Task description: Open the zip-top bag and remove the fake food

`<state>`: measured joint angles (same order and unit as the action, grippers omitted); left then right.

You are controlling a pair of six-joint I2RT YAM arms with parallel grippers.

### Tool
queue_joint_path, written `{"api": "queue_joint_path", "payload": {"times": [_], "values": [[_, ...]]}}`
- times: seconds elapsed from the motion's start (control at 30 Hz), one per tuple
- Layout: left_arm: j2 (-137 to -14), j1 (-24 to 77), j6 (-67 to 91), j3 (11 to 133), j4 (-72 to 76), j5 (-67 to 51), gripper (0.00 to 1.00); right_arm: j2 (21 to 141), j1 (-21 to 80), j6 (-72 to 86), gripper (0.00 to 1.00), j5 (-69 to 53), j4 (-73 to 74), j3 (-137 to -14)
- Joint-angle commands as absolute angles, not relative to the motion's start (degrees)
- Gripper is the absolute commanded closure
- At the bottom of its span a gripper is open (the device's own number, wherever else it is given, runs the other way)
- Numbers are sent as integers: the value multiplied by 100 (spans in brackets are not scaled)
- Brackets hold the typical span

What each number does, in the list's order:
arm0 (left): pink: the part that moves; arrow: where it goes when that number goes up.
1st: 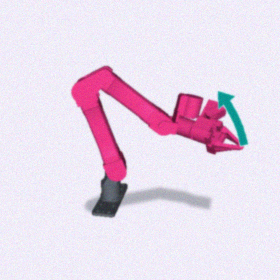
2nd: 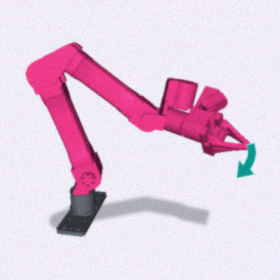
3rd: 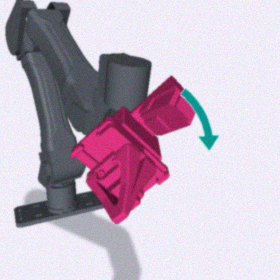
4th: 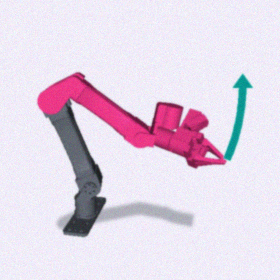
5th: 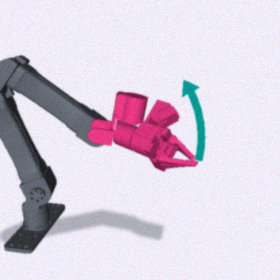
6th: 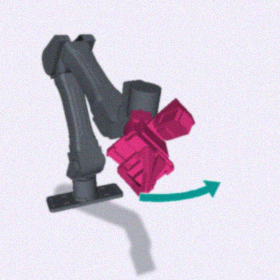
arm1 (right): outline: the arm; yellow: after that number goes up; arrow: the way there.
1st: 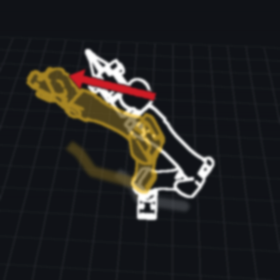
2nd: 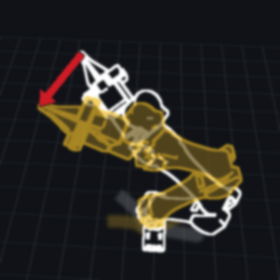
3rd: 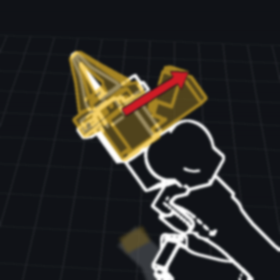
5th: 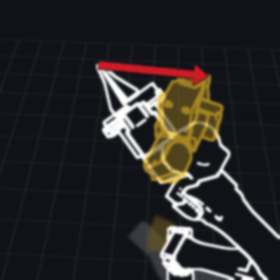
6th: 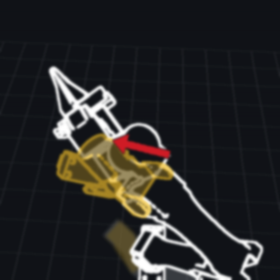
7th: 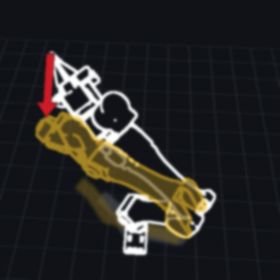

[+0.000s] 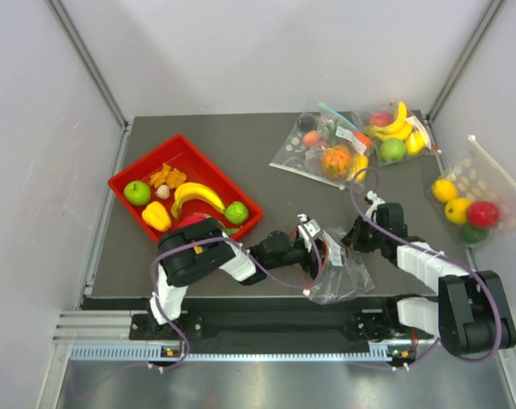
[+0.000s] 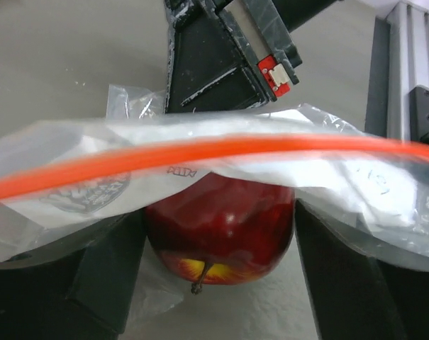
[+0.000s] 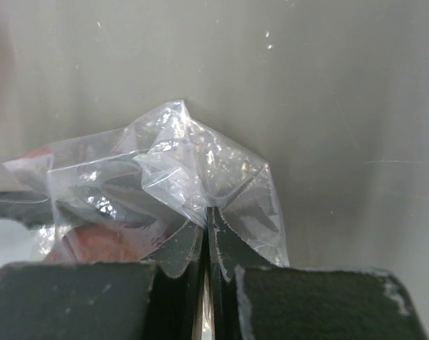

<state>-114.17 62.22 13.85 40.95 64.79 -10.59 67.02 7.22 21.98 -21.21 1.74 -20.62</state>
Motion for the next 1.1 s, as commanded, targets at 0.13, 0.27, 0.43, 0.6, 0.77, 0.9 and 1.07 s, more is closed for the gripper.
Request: {"api": "queue_joint_path", "payload": {"times": [0.13, 0.27, 0.43, 0.6, 0.77, 0.9, 1.07], "values": [[-11461, 6328, 1336, 4351, 6302, -791, 67, 6829, 668, 2022, 100, -2356, 123, -2206], [-11294, 6328, 1292, 4175, 6267, -686, 78, 6776, 677, 2048, 100, -2303, 132, -2206], [-10672, 6337, 1362, 3727, 6012, -502, 87, 6724, 668, 2101, 100, -2206, 132, -2189], [-9863, 6337, 1424, 2981, 5547, -63, 88, 6636, 668, 2153, 100, -2101, 132, -2153], [-8721, 6328, 1415, 2392, 4765, 351, 90, 6610, 651, 2206, 100, -1978, 132, -2153], [-7789, 6337, 1415, 2066, 3732, 807, 89, 6539, 659, 2233, 100, -1925, 141, -2118], [-6497, 6311, 1485, 2048, 2235, 1746, 91, 6487, 633, 2259, 100, -1916, 141, -2101]]}}
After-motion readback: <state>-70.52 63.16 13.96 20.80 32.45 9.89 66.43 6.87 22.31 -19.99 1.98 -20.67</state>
